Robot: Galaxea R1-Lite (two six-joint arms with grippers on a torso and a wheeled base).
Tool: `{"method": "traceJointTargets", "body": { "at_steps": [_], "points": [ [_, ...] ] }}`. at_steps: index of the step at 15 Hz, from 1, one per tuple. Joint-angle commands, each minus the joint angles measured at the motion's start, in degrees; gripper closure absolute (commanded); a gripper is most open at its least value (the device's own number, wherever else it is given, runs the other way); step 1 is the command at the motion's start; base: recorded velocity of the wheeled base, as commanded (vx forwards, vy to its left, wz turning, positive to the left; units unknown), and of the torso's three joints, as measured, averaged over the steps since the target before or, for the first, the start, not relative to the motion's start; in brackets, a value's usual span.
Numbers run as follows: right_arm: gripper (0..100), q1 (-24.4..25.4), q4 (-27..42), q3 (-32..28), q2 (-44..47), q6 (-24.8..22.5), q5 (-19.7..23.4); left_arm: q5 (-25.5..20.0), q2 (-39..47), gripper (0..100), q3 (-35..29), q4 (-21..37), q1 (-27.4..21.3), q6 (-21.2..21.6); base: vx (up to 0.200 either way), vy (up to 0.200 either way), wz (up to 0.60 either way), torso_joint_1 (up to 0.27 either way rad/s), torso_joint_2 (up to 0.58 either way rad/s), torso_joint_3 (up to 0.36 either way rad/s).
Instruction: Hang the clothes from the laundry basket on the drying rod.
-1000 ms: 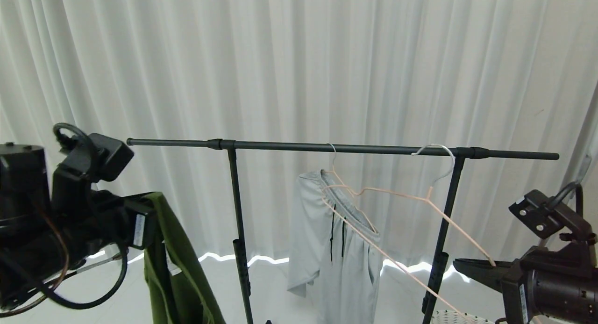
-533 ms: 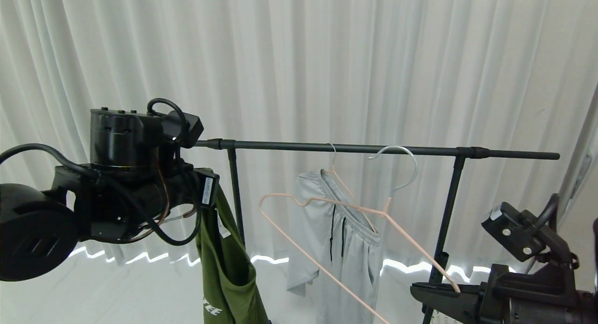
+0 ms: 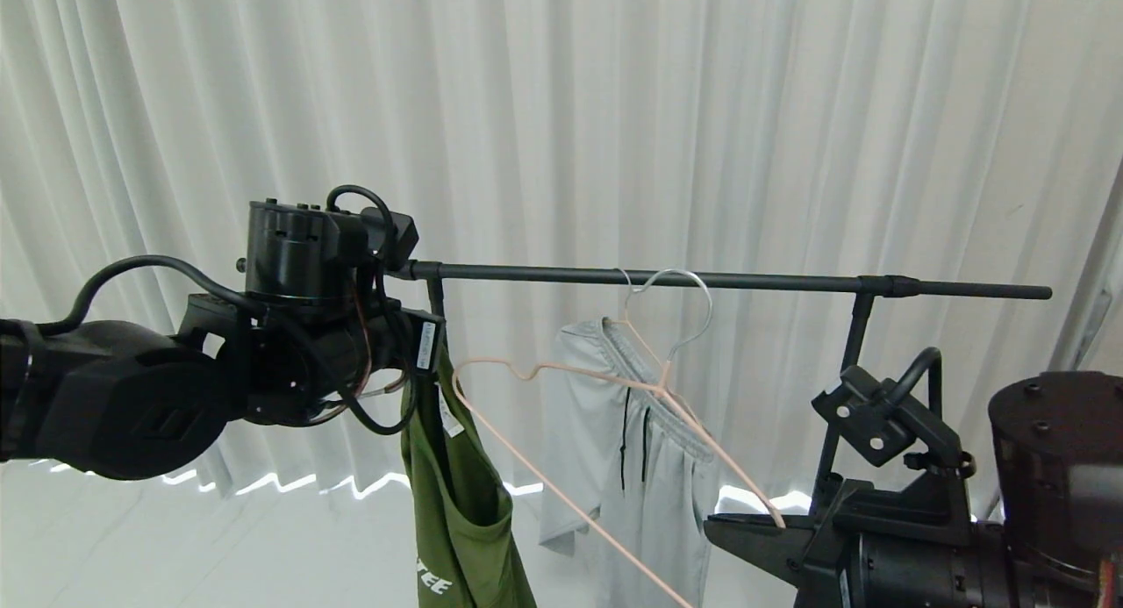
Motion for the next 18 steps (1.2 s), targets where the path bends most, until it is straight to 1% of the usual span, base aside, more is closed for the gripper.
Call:
{"method": "traceJointTargets", "body": {
  "at_steps": [1,4,7,8,9,11,13,15,18],
  "points": [
    [100,0.58,0.01,-0.94,1.42,-0.06,0.02,0.12,0.96,100,-0.59,-0.08,0.0,-0.2,0.0,0.0,0.0,0.0,0.0,0.0],
    [100,1.54,0.01,-2.17,2.83,0.03,-0.07,0.82,0.96,100,-0.77,-0.08,-0.44,-0.2,0.0,0.0,0.0,0.0,0.0,0.0],
    [100,2.25,0.01,-2.43,2.3,0.03,-0.16,6.53,1.67,100,-0.51,-0.17,-0.52,-0.29,0.0,0.0,0.0,0.0,0.0,0.0],
    [100,2.25,0.01,-2.43,2.39,0.03,-0.16,6.71,1.49,100,-0.24,-0.17,-0.79,-0.29,0.0,0.0,0.0,0.0,0.0,0.0],
    [100,2.25,-0.08,-2.69,3.18,0.21,-0.16,6.88,0.88,100,-0.24,-0.17,-2.46,-0.29,0.0,0.0,0.0,0.0,0.0,0.0],
    [100,2.25,-0.25,-3.66,4.23,0.82,-0.25,7.06,0.61,100,-0.42,-0.17,-3.69,-0.2,0.0,0.0,0.0,0.0,0.0,0.0],
    [100,2.07,-0.6,-4.45,5.2,1.17,-0.33,7.41,0.52,100,-0.51,-0.17,-4.22,-0.2,0.0,0.0,0.0,0.0,0.0,0.0],
    [100,0.58,-1.92,-5.33,6.87,1.35,-0.33,7.41,-0.27,100,-0.07,-0.17,-4.66,-0.2,0.0,0.0,0.0,0.0,0.0,0.0],
    [100,0.58,-3.42,-5.59,8.1,1.7,-0.25,7.41,-0.88,100,0.64,-0.17,-5.01,-0.38,0.0,0.0,0.0,0.0,0.0,0.0]
  ]
}}
